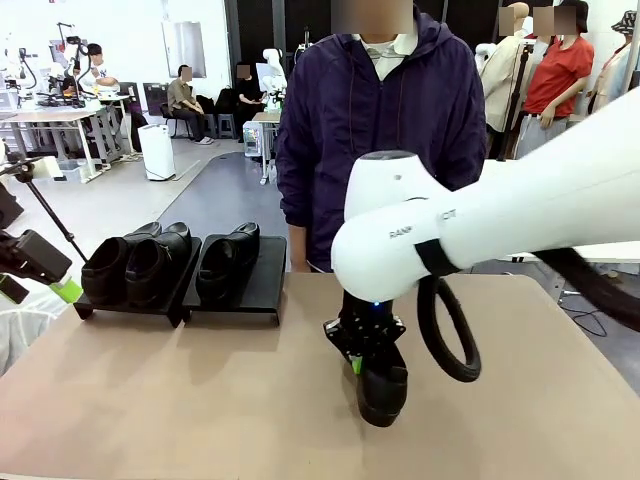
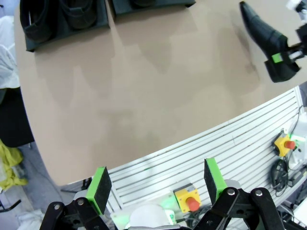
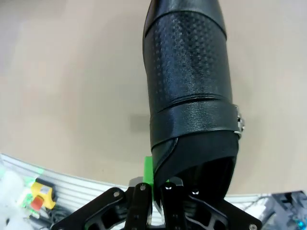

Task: Organize the shoes by placing them on the stand.
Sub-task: Pick up one Shoe and place it in the middle of the table, then place the Shoe from the middle of the table onto the Shoes Stand.

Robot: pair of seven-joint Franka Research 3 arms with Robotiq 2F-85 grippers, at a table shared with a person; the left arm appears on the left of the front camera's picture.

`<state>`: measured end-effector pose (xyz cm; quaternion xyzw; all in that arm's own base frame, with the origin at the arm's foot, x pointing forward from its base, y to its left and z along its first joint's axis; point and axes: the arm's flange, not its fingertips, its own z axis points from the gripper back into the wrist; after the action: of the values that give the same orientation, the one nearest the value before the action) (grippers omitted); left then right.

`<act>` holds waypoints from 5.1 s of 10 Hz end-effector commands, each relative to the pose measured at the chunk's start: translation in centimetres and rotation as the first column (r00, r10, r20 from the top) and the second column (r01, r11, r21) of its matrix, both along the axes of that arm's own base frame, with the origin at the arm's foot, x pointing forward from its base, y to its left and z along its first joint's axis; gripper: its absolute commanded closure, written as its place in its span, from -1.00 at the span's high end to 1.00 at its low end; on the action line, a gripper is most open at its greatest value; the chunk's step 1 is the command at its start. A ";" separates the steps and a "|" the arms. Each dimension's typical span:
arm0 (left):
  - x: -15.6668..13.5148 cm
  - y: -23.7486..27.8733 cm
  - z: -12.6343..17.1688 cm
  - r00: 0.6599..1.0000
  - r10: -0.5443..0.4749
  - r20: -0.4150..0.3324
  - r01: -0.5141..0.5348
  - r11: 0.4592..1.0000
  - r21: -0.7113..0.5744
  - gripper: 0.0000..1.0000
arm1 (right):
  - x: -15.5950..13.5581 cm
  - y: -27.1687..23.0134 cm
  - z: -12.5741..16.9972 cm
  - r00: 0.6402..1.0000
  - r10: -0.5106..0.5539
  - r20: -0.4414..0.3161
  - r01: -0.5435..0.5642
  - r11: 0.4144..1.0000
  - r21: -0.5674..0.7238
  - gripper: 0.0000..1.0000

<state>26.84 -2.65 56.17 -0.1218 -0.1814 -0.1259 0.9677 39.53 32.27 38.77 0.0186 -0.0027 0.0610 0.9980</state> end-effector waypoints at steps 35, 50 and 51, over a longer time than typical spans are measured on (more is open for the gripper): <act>0.1 0.3 0.0 1.000 -0.023 -0.002 0.023 1.000 -0.015 1.00 | -15.8 -26.5 17.1 0.987 0.046 0.154 -0.106 0.909 0.402 1.00; 4.1 -12.0 1.3 0.992 -0.045 -0.118 0.081 0.942 0.325 1.00 | -15.8 -26.5 17.1 0.987 0.046 0.154 -0.106 0.909 0.402 1.00; 5.6 -18.4 1.3 0.996 -0.017 -0.083 0.052 0.898 0.438 1.00 | -15.8 -26.5 17.1 0.987 0.046 0.154 -0.106 0.909 0.402 1.00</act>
<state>28.82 -15.92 55.45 0.0016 -0.1287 -0.1842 0.9744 23.73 5.96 55.81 0.2087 -0.0875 0.0966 0.9693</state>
